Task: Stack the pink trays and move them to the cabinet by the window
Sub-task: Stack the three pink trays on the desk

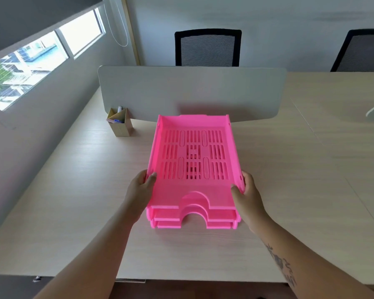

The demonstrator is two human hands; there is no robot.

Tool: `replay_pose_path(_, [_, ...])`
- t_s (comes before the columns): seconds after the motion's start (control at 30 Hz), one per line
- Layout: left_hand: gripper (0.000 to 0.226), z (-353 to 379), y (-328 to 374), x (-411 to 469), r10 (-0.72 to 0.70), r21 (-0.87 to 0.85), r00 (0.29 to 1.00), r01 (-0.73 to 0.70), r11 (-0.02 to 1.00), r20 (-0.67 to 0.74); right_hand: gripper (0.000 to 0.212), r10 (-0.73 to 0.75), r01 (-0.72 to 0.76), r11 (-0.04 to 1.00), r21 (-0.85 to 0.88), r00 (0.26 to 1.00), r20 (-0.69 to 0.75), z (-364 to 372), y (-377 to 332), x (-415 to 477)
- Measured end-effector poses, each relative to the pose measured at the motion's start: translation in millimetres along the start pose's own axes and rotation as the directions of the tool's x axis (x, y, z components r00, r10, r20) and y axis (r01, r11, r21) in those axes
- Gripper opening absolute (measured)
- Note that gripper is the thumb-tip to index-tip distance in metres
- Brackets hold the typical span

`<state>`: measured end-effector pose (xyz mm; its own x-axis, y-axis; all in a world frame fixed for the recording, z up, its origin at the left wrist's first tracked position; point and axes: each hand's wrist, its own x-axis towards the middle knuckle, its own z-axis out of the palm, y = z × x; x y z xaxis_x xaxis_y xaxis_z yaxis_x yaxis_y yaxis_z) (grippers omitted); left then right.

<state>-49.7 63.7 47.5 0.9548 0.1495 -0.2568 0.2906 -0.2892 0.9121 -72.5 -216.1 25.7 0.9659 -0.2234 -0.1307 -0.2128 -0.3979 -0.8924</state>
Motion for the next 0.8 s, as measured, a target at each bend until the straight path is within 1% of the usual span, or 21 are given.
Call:
replay_pose_path(0.1, [0.032,0.2,-28.4,-12.9,-0.029,-0.156,0.998,0.036,0.987,0.047,0.058,0.053,-0.057,0.988,0.141,0.998,0.027,3.2,14.6,-15.2])
replay_pose_path(0.17, [0.033,3.0,-47.2,-21.8,-0.048,-0.23,0.996,0.064,0.971,0.078,0.065,0.115,-0.129,0.969,0.209,0.99,0.078,6.6,22.5,-23.2])
replay_pose_path(0.27, [0.046,12.6,-62.8,-28.7,-0.088,-0.301,0.991,0.116,0.946,0.105,0.099,0.231,-0.272,0.921,0.279,0.958,0.171,11.2,30.9,-25.1])
replay_pose_path(0.3, [0.049,15.8,-65.8,-28.7,-0.111,-0.32,0.988,0.139,0.937,0.105,0.107,0.259,-0.309,0.906,0.288,0.945,0.199,12.5,32.3,-24.4])
replay_pose_path(0.37, [0.051,20.3,-71.1,-26.8,-0.151,-0.334,0.982,0.181,0.925,0.114,0.113,0.296,-0.36,0.88,0.308,0.925,0.237,16.1,35.6,-22.6])
replay_pose_path(0.47, [0.046,25.1,-75.3,-22.8,-0.186,-0.338,0.975,0.216,0.916,0.12,0.113,0.325,-0.394,0.861,0.322,0.913,0.247,20.2,40.5,-21.6])
replay_pose_path(0.53, [0.044,28.7,-74.9,-21.2,-0.209,-0.375,0.973,0.23,0.898,0.097,0.109,0.345,-0.414,0.85,0.327,0.905,0.248,21.2,40.4,-20.3])
replay_pose_path(0.6, [0.047,31.6,-70.6,-19.6,-0.218,-0.411,0.974,0.227,0.883,0.068,0.103,0.359,-0.427,0.834,0.351,0.901,0.242,20.5,39.2,-16.8])
replay_pose_path(0.7, [0.056,34.3,-57.5,-20.9,-0.214,-0.46,0.976,0.207,0.864,0.038,0.091,0.35,-0.415,0.819,0.397,0.909,0.229,15.0,31.8,-11.0])
replay_pose_path(0.8, [0.05,35.5,-41.6,-25.1,-0.216,-0.492,0.976,0.182,0.851,-0.012,0.088,0.311,-0.382,0.826,0.415,0.922,0.231,7.6,22.9,-4.2])
